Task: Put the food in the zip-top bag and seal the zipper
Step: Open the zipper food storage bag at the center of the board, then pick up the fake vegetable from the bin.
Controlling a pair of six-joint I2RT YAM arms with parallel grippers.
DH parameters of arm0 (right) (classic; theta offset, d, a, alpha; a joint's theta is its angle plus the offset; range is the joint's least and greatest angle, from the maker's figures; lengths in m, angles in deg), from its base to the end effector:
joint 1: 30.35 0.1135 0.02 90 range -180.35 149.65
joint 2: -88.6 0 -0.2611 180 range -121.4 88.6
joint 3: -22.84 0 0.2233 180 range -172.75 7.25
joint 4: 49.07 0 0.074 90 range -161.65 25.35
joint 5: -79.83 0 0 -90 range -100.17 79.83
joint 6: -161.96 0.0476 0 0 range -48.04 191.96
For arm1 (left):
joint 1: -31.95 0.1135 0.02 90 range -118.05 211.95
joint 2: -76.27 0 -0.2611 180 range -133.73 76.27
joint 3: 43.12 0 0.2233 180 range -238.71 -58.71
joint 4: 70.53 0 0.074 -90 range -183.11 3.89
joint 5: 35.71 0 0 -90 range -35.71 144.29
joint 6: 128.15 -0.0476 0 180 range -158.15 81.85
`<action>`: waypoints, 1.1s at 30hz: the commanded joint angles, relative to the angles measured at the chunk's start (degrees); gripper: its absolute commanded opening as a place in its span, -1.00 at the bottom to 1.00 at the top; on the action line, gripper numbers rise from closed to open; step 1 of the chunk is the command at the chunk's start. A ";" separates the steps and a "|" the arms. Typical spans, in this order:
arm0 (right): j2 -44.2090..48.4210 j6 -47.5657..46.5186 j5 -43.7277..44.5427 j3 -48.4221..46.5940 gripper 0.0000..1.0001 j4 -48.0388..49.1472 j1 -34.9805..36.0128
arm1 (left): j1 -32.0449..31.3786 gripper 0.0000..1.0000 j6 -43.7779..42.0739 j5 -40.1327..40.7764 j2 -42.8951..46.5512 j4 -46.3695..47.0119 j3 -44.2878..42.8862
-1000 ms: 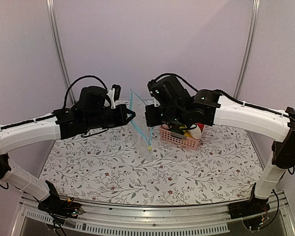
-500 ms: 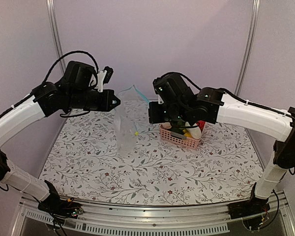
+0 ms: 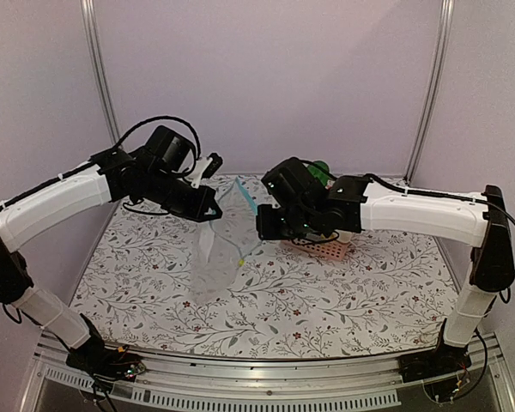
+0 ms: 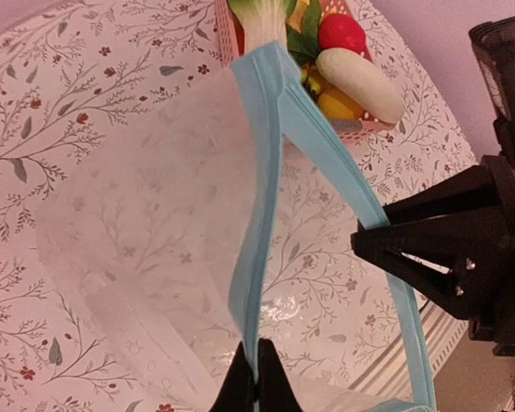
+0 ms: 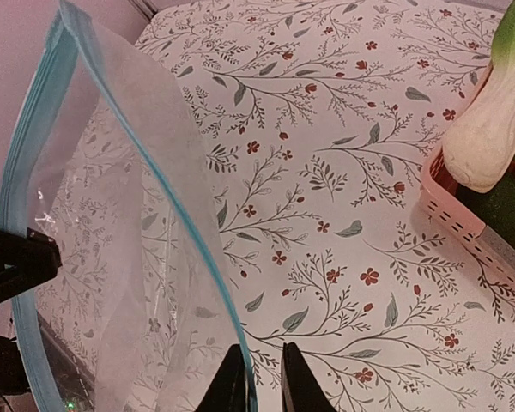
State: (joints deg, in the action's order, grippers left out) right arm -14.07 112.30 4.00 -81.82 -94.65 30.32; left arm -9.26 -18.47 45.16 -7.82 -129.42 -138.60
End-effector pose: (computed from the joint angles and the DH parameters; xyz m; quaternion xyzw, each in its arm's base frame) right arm 0.2000 0.3321 0.2932 -0.1131 0.9063 0.2296 0.3362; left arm 0.2160 -0.1992 0.3281 0.2019 0.9073 -0.2470 0.2739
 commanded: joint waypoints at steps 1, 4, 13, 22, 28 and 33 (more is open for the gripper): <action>1.20 0.76 -0.99 1.77 -0.60 0.30 -0.59 | 0.52 -1.00 1.04 -4.75 -2.30 4.10 1.73; 3.72 0.39 -0.27 3.28 -0.20 0.62 -0.58 | 0.52 -1.00 1.17 -4.76 -3.06 5.60 1.82; 14.06 -2.38 5.24 6.37 0.51 1.17 -0.55 | 0.76 -1.00 -0.01 -5.30 -3.71 6.12 1.15; 18.47 -3.16 4.53 8.53 0.90 0.40 -8.71 | 3.09 -1.00 -5.55 -8.90 -6.61 4.41 -1.71; 14.89 -1.38 -1.12 9.09 0.87 1.96 -17.12 | 4.35 -1.00 -6.83 -11.67 -5.52 7.13 0.46; 9.19 0.78 -5.82 8.88 0.83 6.01 -21.44 | 5.06 -1.00 -7.14 -9.85 -2.93 8.15 3.24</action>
State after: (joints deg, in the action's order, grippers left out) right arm -0.19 110.84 3.39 -73.52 -92.23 11.26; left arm -5.37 -24.08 35.22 -13.31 -122.58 -137.51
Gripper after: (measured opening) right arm 0.926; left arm 0.006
